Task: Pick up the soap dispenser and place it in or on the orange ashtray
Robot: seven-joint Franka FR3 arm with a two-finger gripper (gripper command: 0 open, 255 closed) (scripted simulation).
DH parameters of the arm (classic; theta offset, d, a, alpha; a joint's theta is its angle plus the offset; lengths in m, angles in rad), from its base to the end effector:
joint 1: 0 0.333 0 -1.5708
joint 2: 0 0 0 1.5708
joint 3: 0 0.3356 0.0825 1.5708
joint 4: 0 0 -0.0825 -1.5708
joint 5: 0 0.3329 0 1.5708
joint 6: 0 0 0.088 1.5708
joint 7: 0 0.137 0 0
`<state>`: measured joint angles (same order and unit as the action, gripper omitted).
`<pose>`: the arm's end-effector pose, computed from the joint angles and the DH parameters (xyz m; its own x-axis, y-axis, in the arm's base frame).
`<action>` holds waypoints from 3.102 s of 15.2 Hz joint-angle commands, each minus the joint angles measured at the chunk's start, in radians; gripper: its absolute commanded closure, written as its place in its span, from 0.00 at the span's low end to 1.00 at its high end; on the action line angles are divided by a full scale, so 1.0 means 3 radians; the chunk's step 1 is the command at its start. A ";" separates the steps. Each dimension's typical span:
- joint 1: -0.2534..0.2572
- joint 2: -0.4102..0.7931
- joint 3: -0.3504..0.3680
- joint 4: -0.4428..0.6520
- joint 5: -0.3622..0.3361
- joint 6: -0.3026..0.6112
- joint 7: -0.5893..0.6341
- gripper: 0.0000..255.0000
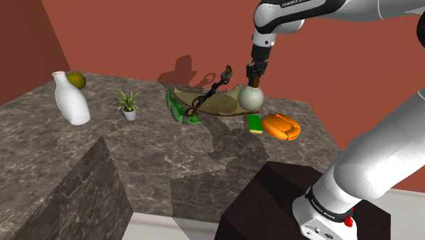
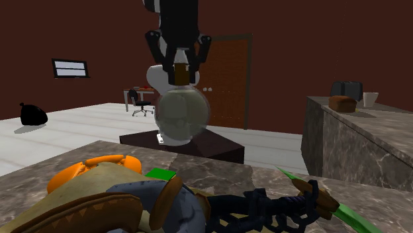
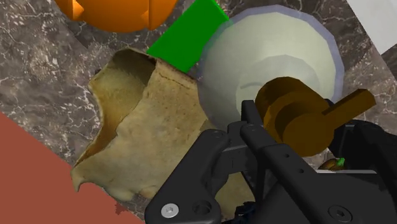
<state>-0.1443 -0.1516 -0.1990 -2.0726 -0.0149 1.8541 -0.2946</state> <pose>0.4229 -0.1570 0.4965 0.9973 -0.0396 -0.0621 -0.0418 -0.9985 -0.0354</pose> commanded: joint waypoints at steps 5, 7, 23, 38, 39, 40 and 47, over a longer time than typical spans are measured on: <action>-0.0200 -0.0264 -0.0240 -0.0140 -0.0138 -0.0112 -0.0387 1.00; -0.0269 -0.0322 -0.0330 -0.0157 -0.0186 -0.0147 -0.0529 1.00; -0.0620 -0.0375 -0.0872 -0.0205 -0.0403 -0.0101 -0.1335 1.00; -0.0628 -0.0176 -0.0953 -0.0709 -0.0368 0.0589 -0.1373 1.00; -0.0628 -0.0156 -0.0959 -0.0737 -0.0363 0.0636 -0.1379 1.00; -0.0627 -0.0135 -0.0965 -0.0764 -0.0356 0.0683 -0.1384 1.00; -0.0626 -0.0087 -0.0978 -0.0821 -0.0341 0.0785 -0.1397 1.00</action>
<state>-0.3321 -0.1774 -0.4923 -2.3189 -0.1172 2.0891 -0.7137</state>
